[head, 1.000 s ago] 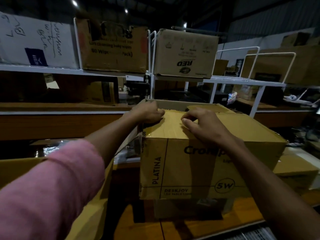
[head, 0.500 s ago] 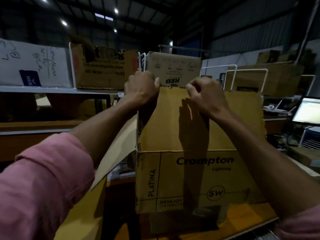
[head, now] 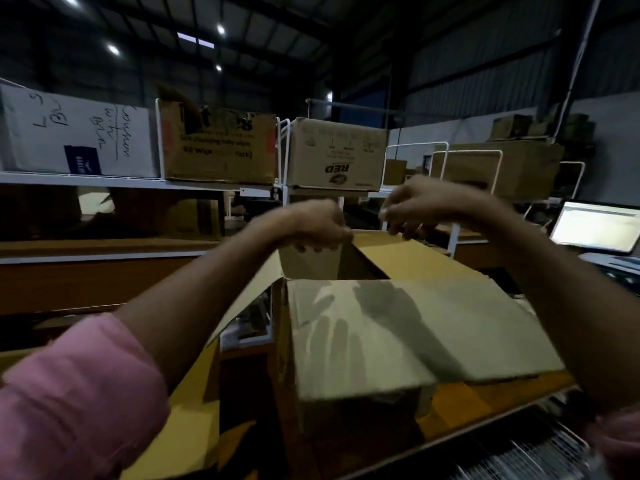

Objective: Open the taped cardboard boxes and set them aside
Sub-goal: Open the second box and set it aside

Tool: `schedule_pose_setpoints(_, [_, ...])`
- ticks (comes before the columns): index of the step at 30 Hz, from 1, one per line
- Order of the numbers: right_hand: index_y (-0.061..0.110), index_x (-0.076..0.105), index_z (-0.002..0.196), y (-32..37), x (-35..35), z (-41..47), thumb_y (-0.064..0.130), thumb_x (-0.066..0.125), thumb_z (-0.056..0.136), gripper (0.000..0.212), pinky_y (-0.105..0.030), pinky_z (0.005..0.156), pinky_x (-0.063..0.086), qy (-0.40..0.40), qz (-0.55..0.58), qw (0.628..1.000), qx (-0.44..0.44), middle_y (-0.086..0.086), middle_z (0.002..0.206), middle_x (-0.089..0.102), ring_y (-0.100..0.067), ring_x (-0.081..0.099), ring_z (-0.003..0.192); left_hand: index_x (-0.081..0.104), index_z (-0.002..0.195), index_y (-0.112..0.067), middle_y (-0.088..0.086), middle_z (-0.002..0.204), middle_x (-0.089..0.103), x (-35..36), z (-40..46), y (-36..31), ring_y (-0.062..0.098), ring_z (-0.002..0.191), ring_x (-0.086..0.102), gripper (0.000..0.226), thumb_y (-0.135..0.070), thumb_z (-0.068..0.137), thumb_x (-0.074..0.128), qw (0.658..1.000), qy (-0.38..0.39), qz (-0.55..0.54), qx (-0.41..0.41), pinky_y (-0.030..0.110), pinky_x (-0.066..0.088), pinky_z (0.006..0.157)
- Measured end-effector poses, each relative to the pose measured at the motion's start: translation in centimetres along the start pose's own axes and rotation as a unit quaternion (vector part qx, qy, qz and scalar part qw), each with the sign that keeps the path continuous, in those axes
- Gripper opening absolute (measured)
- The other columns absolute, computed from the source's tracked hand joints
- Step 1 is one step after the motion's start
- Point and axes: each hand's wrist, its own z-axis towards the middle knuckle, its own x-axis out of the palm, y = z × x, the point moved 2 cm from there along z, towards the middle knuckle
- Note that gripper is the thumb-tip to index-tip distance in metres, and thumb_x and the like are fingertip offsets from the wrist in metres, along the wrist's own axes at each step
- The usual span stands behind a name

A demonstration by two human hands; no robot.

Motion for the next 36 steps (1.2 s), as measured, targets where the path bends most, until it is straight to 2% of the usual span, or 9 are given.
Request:
schedule_pose_setpoints(4, [0.021,0.067,0.114,-2.6,7.1,-0.6,0.022,0.055,0.102,0.017,-0.031,0.083,0.056,0.007,0.005,0.999,-0.037,0.006,0.105,0.067,-0.015,0.067,0.099,0.052,0.093,-0.029,-0.003,0.099,0.063,6.7,0.0,1.5,0.006,0.079,0.058,0.013,-0.035,0.1,0.062,0.998,-0.035,0.03,0.036,0.02,0.043,0.063])
schedule_pose_setpoints(9, [0.017,0.07,0.118,-4.9,13.7,0.3,0.021,0.052,0.101,0.025,-0.029,0.086,0.045,-0.087,-0.008,0.993,-0.079,-0.002,0.118,0.065,-0.017,0.058,0.107,0.056,0.115,-0.022,0.006,0.127,0.05,11.2,0.8,3.6,0.024,0.114,0.045,0.034,-0.046,0.094,0.065,0.977,-0.138,0.162,0.025,0.043,0.047,0.095])
schedule_pose_setpoints(14, [0.014,0.069,0.113,-5.2,14.2,3.1,0.024,0.043,0.103,0.03,-0.039,0.086,0.049,-0.166,0.019,0.981,-0.097,-0.006,0.112,0.068,-0.023,0.061,0.103,0.054,0.126,-0.022,0.006,0.126,0.057,11.8,2.3,3.7,0.027,0.119,0.045,0.034,-0.042,0.098,0.053,0.962,-0.206,0.179,0.02,0.046,0.04,0.097])
schedule_pose_setpoints(20, [0.003,0.065,0.101,-4.4,12.6,7.4,0.02,0.054,0.095,0.021,-0.04,0.073,0.049,0.069,0.266,0.96,0.043,-0.013,0.09,0.063,-0.027,0.061,0.084,0.047,0.141,-0.012,0.007,0.12,0.059,12.7,4.6,0.8,0.018,0.112,0.055,0.044,-0.008,0.097,0.047,0.901,-0.376,-0.215,0.023,0.038,0.049,0.098])
schedule_pose_setpoints(23, [0.003,0.06,0.116,-4.3,12.2,8.9,0.021,0.057,0.096,0.028,-0.038,0.075,0.049,0.143,0.238,0.958,0.066,-0.013,0.096,0.061,-0.025,0.06,0.084,0.045,0.14,-0.015,0.005,0.123,0.056,13.6,5.6,0.7,0.018,0.114,0.054,0.041,-0.012,0.099,0.047,0.906,-0.376,-0.192,0.009,0.035,0.048,0.095])
schedule_pose_setpoints(28, [0.016,0.053,0.083,-5.2,13.5,10.7,0.017,0.047,0.104,0.022,-0.029,0.068,0.043,0.15,0.189,0.968,0.067,-0.002,0.079,0.053,-0.015,0.053,0.072,0.047,0.14,-0.014,0.005,0.129,0.053,14.9,5.8,0.9,0.017,0.114,0.053,0.04,-0.017,0.101,0.047,0.938,-0.34,-0.065,0.024,0.029,0.045,0.091])
schedule_pose_setpoints(30, [0.02,0.058,0.087,-5.6,13.6,11.0,0.026,0.048,0.105,0.022,-0.039,0.089,0.047,0.115,0.097,0.987,0.061,-0.007,0.098,0.061,-0.026,0.06,0.101,0.046,0.141,-0.014,0.006,0.13,0.052,14.9,5.9,0.6,0.018,0.115,0.053,0.042,-0.016,0.099,0.048,0.94,-0.336,-0.051,0.025,0.029,0.045,0.092])
schedule_pose_setpoints(32, [0.015,0.061,0.119,-6.1,12.6,10.4,0.037,0.042,0.105,0.032,-0.057,0.114,0.027,0.062,-0.021,0.994,0.085,-0.021,0.142,0.049,-0.045,0.033,0.143,0.043,0.144,-0.015,0.005,0.133,0.051,14.7,6.3,-0.1,0.019,0.116,0.052,0.047,-0.016,0.098,0.049,0.943,-0.329,-0.047,0.022,0.029,0.042,0.092])
schedule_pose_setpoints(36, [0.015,0.046,0.144,-9.2,10.0,9.9,0.043,0.045,0.101,0.052,-0.071,0.118,-0.003,-0.085,-0.116,0.985,0.093,-0.022,0.167,0.005,-0.048,-0.008,0.152,0.047,0.138,-0.018,0.005,0.125,0.056,14.7,7.9,-2.4,0.023,0.111,0.057,0.039,-0.023,0.099,0.048,0.951,-0.31,-0.011,0.022,0.038,0.046,0.093])
